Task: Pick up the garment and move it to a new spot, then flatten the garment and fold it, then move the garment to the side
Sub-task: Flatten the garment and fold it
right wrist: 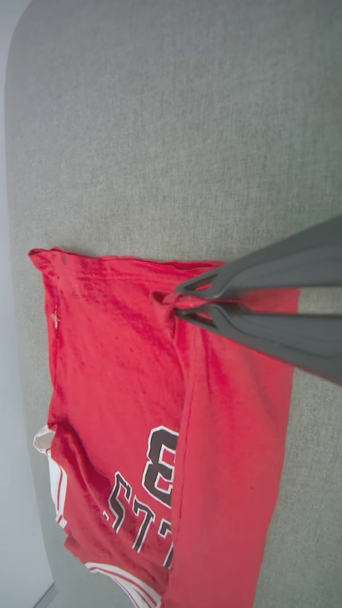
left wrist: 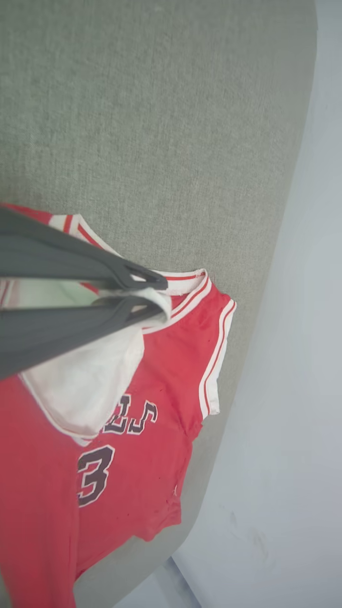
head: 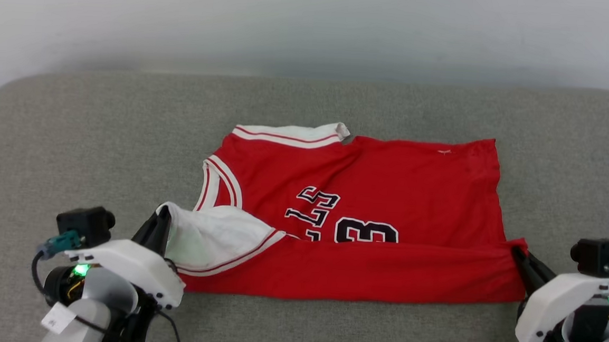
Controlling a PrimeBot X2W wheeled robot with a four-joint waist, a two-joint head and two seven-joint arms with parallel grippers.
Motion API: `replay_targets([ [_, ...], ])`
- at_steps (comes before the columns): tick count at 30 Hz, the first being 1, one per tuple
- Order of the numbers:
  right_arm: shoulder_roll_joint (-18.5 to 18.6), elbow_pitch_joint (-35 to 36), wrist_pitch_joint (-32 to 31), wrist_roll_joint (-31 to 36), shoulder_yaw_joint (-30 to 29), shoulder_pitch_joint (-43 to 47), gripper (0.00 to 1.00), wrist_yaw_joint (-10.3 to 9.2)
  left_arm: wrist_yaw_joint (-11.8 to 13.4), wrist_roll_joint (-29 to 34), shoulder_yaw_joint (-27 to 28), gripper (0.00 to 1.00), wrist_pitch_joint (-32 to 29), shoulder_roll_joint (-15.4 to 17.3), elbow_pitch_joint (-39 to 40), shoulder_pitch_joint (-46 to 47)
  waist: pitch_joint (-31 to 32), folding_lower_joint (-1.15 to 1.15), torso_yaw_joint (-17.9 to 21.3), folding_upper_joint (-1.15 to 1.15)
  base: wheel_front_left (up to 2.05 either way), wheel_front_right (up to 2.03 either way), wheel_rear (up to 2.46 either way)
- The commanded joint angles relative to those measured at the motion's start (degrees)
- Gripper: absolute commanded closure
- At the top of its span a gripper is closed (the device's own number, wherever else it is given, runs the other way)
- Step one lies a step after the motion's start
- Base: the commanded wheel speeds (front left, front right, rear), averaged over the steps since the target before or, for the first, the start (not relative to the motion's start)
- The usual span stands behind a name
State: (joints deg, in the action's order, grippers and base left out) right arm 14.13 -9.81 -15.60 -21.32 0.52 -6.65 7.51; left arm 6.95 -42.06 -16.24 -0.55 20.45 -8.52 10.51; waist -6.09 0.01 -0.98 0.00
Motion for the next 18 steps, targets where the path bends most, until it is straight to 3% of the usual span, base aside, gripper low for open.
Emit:
replay_targets([
  [1, 0.2, -0.52, -0.1, 0.37, 0.23, -0.91, 1.0, -0.04, -0.29, -0.01, -0.02, 1.0, 0.3, -0.28, -0.55, 1.0, -2.11, -0.01, 0.58, 0.0, 0.0, 0.0, 0.0],
  [14, 1.34, -14.24, 4.27, -3.06, 6.73, -9.89, 0.99, -0.04, -4.86, -1.92, -1.99, 1.0, -0.12, -3.94, -19.56, 10.06, -7.28, -0.01, 1.11, 0.0, 0.0, 0.0, 0.0],
  [15, 1.42, -15.1, 4.93, -3.35, 7.41, -10.33, 0.73, -0.03, -5.29, -2.23, -2.02, 1.0, -0.2, -4.2, -20.65, 10.52, -7.31, -0.01, 1.06, 0.0, 0.0, 0.0, 0.0],
  [16, 1.46, -15.81, 5.67, -3.73, 7.92, -10.65, 0.16, -0.04, -5.5, -2.2, -2.1, 0.77, -0.03, -4.36, -21.47, 10.92, -7.28, -0.01, 1.02, 0.0, 0.0, 0.0, 0.0],
  [17, 1.54, -16.31, 6.63, -4.14, 8.48, -10.84, 0.0, -0.03, -5.74, -2.19, -2.17, 0.41, 0.11, -4.38, -22.33, 11.29, -7.13, -0.01, 0.97, 0.0, 0.0, 0.0, 0.0],
  [18, 1.68, -16.53, 8.17, -4.42, 8.69, -11.18, 0.0, -0.04, -5.78, -2.27, -2.14, 0.0, 0.25, -4.39, -22.91, 11.6, -6.86, -0.01, 0.94, 0.0, 0.0, 0.0, 0.0],
])
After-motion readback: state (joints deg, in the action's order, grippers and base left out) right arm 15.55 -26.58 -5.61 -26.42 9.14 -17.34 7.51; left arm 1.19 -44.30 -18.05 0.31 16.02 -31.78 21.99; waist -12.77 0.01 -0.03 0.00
